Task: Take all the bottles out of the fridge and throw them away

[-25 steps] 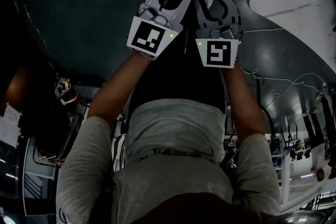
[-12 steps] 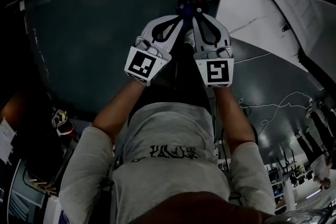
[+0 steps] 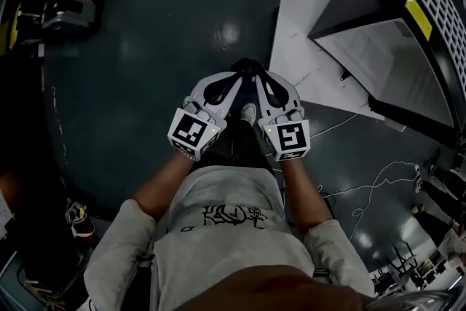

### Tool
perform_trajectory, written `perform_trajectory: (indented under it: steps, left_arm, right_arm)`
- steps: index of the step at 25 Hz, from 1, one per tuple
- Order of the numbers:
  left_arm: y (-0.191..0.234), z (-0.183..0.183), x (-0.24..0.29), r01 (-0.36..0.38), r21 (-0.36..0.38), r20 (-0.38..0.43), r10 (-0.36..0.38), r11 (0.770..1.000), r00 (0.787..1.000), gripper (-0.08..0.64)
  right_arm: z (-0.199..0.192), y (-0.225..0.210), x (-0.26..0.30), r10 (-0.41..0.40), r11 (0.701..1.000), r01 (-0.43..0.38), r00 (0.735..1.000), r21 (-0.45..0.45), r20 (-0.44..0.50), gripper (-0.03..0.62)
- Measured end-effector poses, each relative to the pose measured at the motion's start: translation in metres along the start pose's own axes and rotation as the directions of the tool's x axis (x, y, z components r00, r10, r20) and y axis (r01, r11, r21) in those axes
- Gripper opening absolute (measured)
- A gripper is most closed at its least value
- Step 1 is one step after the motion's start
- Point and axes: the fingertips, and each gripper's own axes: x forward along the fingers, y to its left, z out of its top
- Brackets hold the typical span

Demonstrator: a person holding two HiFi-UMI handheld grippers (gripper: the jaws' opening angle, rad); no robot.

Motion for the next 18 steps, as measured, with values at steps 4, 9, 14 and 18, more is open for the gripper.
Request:
perform_trajectory:
  steps: [4, 9, 14, 18]
  left_arm:
    - [-0.006, 0.04, -0.006, 0.004, 0.02, 0.035, -0.005, 1.0, 0.999, 0.009]
    - [-0.017, 0.071, -0.012, 0.012, 0.041, 0.052, -0.014, 0.999, 0.999, 0.009]
    - [-0.028, 0.101, -0.02, 0.02, 0.045, 0.078, -0.023, 0.999, 0.997, 0.009]
    - [-0.033, 0.121, -0.027, 0.022, 0.057, 0.099, -0.027, 0.998, 0.995, 0.009]
  right_arm:
    - [0.035, 0.005, -0.015, 0.008, 1.0, -0.007, 1.0, -0.007, 0.021, 0.031]
    - [0.072, 0.007, -0.033, 0.014, 1.0, -0.013, 0.998, -0.02, 0.054, 0.029]
    - [0.105, 0.008, -0.043, 0.025, 0.999, -0.022, 0.997, -0.039, 0.077, 0.029]
    - [0.127, 0.012, -0.05, 0.039, 0.998, -0.034, 0.995, -0.051, 0.096, 0.029]
